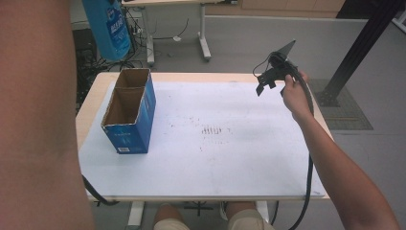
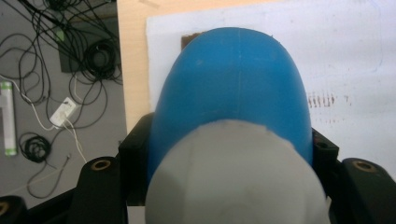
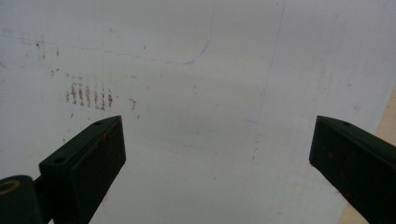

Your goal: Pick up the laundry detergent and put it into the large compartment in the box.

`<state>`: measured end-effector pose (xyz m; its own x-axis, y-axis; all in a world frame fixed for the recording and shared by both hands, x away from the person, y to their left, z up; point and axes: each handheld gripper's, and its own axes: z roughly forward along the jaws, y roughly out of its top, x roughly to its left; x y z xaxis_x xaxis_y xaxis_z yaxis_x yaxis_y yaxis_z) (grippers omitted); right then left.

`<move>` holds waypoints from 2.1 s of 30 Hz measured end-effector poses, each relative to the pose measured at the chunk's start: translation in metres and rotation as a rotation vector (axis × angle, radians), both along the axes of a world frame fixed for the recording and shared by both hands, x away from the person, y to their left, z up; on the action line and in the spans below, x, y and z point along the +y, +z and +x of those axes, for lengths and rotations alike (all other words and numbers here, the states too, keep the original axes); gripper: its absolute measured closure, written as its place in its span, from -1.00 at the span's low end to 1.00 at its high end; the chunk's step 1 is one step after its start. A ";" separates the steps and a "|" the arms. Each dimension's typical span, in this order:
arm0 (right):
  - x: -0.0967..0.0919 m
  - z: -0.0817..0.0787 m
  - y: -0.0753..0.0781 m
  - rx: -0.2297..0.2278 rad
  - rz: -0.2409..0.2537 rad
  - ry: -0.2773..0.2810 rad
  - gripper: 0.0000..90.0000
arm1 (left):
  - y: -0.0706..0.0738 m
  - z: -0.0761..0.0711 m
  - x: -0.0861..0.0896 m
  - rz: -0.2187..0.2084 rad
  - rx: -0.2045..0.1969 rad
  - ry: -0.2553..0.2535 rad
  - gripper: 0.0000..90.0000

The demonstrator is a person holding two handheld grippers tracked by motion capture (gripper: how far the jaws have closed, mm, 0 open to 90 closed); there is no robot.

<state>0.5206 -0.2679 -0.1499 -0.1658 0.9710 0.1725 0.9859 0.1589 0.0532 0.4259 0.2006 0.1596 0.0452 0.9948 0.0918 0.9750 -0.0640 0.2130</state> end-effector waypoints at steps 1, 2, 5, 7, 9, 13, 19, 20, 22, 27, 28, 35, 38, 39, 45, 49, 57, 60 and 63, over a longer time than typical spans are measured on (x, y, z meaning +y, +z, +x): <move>0.000 0.000 0.000 0.001 0.001 0.005 -0.92 | 0.001 -0.002 0.003 -0.006 -0.010 0.015 -0.17; 0.001 0.000 0.000 0.005 0.002 0.000 -0.92 | 0.002 -0.004 0.006 -0.008 -0.017 0.029 -0.17; 0.001 0.000 0.000 0.002 0.002 0.000 -0.92 | 0.005 -0.010 0.014 -0.019 -0.041 0.069 -0.17; 0.002 -0.001 0.000 0.003 0.000 0.000 -0.92 | 0.006 -0.013 0.017 -0.019 -0.049 0.082 -0.17; 0.002 -0.001 -0.001 0.005 -0.001 0.002 -0.92 | 0.004 -0.015 0.021 -0.025 -0.054 0.103 -0.17; 0.002 -0.001 0.000 0.005 -0.001 -0.002 -0.92 | -0.004 -0.016 0.028 -0.034 -0.046 0.132 -0.17; 0.002 -0.002 0.001 0.004 -0.003 0.002 -0.92 | -0.024 -0.016 0.035 -0.048 -0.040 0.158 -0.17; 0.002 -0.002 0.000 0.005 -0.002 0.004 -0.92 | -0.027 -0.014 0.036 -0.051 -0.030 0.159 -0.17; 0.003 -0.002 0.000 0.008 -0.003 0.006 -0.92 | -0.035 -0.014 0.038 -0.055 -0.032 0.162 -0.17; 0.006 -0.002 -0.001 0.007 -0.005 0.012 -0.92 | -0.055 -0.010 0.040 -0.064 -0.017 0.169 -0.17; 0.006 -0.002 -0.001 0.007 -0.006 0.011 -0.92 | -0.059 -0.009 0.041 -0.067 -0.012 0.170 -0.17; 0.008 -0.001 -0.002 0.010 -0.010 0.012 -0.92 | -0.085 -0.005 0.046 -0.074 0.006 0.173 -0.17; 0.009 -0.001 -0.003 0.014 -0.010 0.006 -0.92 | -0.098 -0.003 0.047 -0.072 0.017 0.167 -0.17; 0.009 -0.001 -0.003 0.012 -0.010 0.019 -0.92 | -0.102 -0.002 0.047 -0.076 0.026 0.169 -0.17; 0.014 -0.001 -0.004 0.011 -0.015 0.027 -0.92 | -0.128 0.002 0.049 -0.083 0.053 0.164 -0.17; 0.015 -0.001 -0.004 0.012 -0.016 0.028 -0.92 | -0.142 0.003 0.051 -0.089 0.062 0.162 -0.17; 0.016 -0.001 -0.004 0.013 -0.020 0.027 -0.92 | -0.166 0.002 0.050 -0.080 0.069 0.158 -0.17; 0.018 -0.002 -0.004 0.011 -0.022 0.032 -0.92 | -0.174 0.002 0.050 -0.086 0.072 0.156 -0.17; 0.020 -0.002 -0.004 0.012 -0.026 0.034 -0.92 | -0.181 0.002 0.049 -0.090 0.073 0.152 -0.17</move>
<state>0.5189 -0.2477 -0.1537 -0.1970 0.9689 0.1498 0.9804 0.1936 0.0370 0.4275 0.2496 -0.0218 -0.1027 0.9947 0.0039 0.9850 0.1011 0.1400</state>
